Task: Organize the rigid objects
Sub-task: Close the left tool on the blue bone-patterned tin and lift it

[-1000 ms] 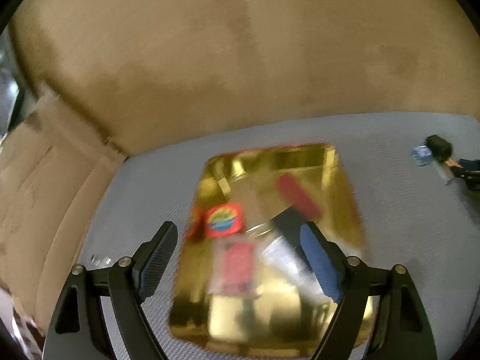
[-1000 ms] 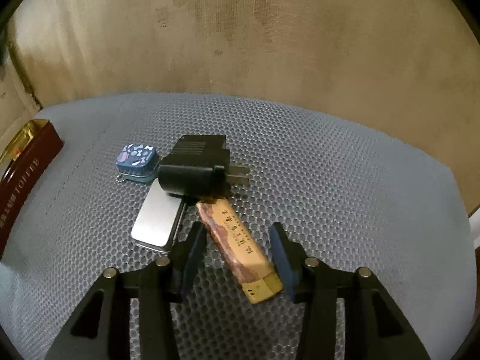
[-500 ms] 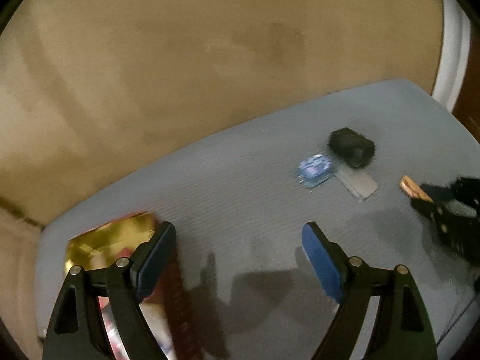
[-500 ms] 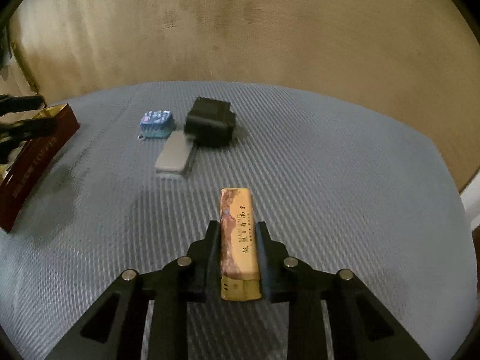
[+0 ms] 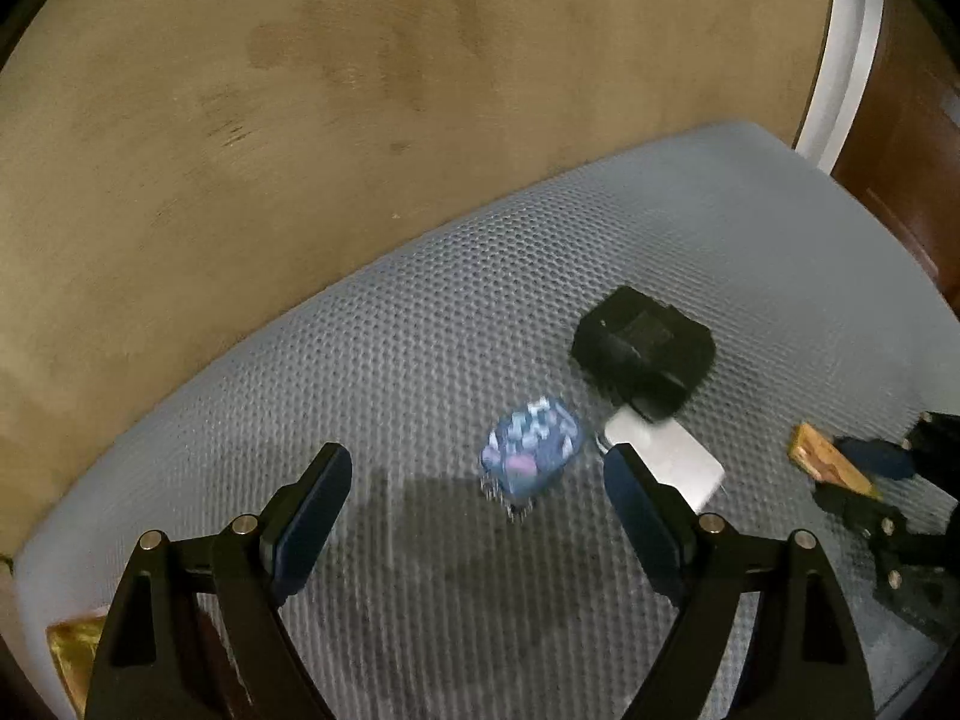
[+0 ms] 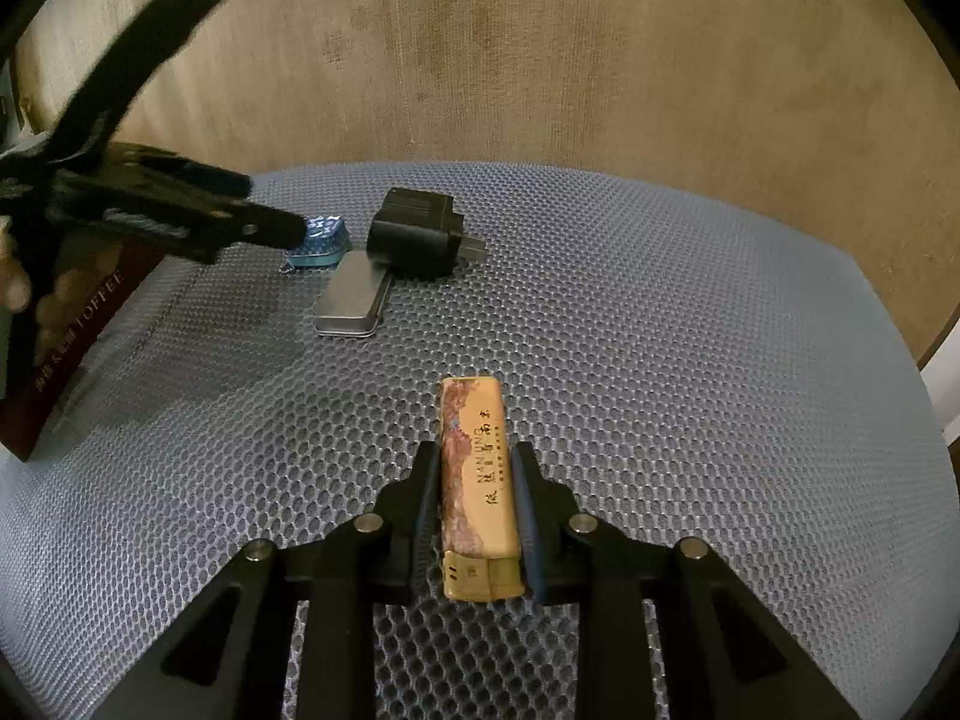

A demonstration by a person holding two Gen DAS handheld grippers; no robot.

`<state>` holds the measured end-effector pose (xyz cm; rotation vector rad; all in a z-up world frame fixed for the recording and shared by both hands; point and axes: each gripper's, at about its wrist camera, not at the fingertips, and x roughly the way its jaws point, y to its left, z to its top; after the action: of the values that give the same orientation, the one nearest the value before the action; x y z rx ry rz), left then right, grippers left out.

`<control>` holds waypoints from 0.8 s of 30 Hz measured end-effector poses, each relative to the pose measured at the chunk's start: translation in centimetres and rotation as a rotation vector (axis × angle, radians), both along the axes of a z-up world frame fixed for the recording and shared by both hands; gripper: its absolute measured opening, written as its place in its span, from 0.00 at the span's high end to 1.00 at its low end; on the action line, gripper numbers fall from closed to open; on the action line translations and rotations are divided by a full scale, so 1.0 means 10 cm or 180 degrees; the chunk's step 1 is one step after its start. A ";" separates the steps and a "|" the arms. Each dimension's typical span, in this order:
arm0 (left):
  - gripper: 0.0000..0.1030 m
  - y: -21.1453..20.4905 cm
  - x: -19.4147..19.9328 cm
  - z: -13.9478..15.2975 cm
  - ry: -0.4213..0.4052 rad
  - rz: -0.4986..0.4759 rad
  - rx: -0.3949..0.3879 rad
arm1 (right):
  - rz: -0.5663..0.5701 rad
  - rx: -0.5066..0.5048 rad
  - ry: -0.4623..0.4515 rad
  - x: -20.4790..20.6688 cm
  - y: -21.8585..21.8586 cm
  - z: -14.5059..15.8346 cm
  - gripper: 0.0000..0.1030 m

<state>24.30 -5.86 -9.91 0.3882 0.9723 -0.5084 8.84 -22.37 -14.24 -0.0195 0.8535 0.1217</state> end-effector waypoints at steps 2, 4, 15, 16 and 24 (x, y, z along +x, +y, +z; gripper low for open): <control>0.19 -0.10 0.05 -0.02 -0.0004 -0.0044 0.0015 | 0.0000 0.0017 0.0003 0.02 -0.02 -0.02 0.76; 0.19 -0.15 0.10 -0.05 0.0039 -0.0051 -0.0014 | 0.0001 0.0037 0.0005 0.02 -0.05 -0.02 0.76; 0.34 -0.16 0.13 -0.36 0.0251 0.0296 -0.0121 | 0.0005 0.0124 0.0015 0.02 -0.21 0.00 0.75; 0.36 -0.12 0.12 -0.37 0.0282 0.0326 -0.0160 | 0.0005 0.0121 0.0015 0.03 -0.21 0.00 0.75; 0.62 0.04 -0.17 -0.34 0.0257 0.0446 -0.0146 | 0.0003 0.0123 0.0018 0.02 -0.25 0.03 0.75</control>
<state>22.64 -5.45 -13.31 0.2580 1.0560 -0.4209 9.01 -24.88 -13.93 0.0167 0.8565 0.1392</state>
